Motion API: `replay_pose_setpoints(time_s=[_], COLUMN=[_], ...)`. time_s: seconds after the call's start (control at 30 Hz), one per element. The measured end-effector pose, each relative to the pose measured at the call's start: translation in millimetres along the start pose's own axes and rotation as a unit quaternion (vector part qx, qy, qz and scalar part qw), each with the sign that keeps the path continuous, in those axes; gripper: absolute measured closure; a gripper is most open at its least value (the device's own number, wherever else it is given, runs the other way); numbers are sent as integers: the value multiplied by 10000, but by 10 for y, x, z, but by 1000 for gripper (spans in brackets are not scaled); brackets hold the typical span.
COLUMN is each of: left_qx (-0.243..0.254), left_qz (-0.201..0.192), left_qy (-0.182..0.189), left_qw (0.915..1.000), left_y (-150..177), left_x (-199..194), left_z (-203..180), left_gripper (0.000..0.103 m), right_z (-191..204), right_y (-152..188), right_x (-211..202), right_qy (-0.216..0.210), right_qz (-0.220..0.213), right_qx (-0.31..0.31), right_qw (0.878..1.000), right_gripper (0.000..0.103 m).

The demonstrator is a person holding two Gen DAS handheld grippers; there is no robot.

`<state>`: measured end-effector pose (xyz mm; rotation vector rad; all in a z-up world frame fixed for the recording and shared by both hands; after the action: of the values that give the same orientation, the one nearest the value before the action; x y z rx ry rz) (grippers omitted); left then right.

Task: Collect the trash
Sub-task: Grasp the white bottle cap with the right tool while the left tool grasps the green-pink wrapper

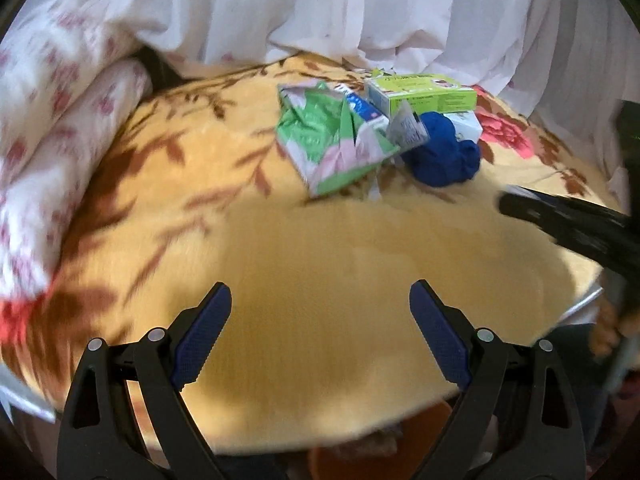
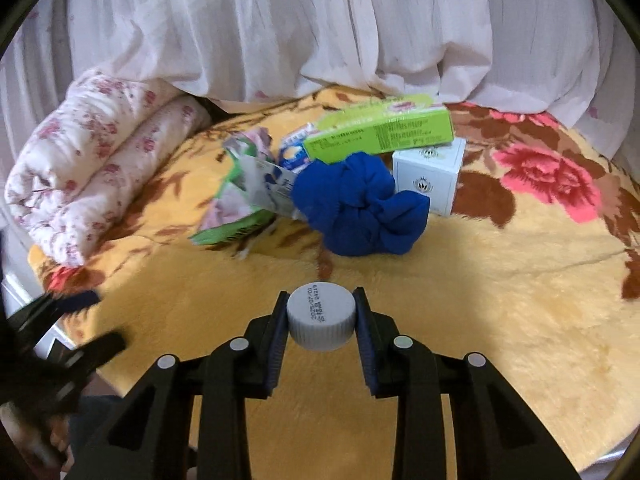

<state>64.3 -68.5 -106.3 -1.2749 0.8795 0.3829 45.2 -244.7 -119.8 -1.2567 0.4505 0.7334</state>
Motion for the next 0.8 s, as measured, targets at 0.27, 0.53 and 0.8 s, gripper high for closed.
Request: replay_pose_setpoints(time_s=[0.27,0.53,0.8], left_qx=[699,786,1007], left_qz=[12,307,421], left_qy=[-273,-245,125], left_qw=[9972,9961,9939], left_y=[-600,-820,-860], left_x=[629,1012,1083], left_z=[-112,-72,-262], left_gripper=[15,24,69], right_z=[-49,-189,-243], right_y=[97,138,179], right_x=[-321,-440,-432], right_qy=[-157,-158,-204], right_qz=[-128,-180,-157], right_qx=[20,98,195], right_qw=[9998,9997,9995], right_gripper=[71,71,71])
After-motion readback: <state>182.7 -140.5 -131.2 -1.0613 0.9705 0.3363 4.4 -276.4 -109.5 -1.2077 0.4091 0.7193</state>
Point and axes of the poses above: each gripper's, at about its wrist camera, not at the fingertips, and x roughly the way its jaws point, z to its left, y to its underside, the point moved 1 cm from there along x, roughly the way its jaws point, and after that the axes turned 5 degrees about x, right-handed, at the moved point
